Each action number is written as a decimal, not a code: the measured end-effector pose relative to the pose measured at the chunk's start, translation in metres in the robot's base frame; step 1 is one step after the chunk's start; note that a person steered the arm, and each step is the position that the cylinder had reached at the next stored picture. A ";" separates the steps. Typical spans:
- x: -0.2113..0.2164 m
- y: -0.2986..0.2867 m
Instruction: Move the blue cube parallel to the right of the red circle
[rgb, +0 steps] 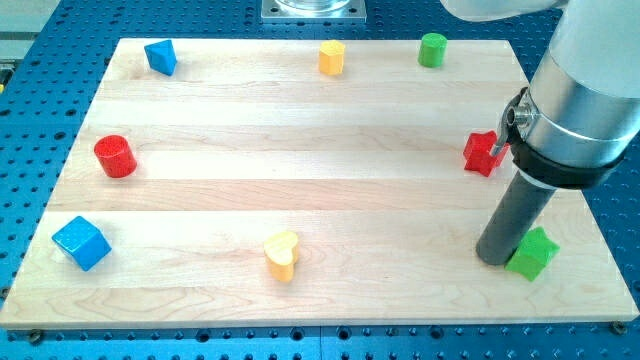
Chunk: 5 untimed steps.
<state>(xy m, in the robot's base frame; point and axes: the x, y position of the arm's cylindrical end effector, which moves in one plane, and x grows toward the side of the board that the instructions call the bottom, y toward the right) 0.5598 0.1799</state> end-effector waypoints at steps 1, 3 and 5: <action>0.000 0.000; -0.030 -0.006; -0.048 -0.059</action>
<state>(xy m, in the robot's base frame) 0.5118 0.1208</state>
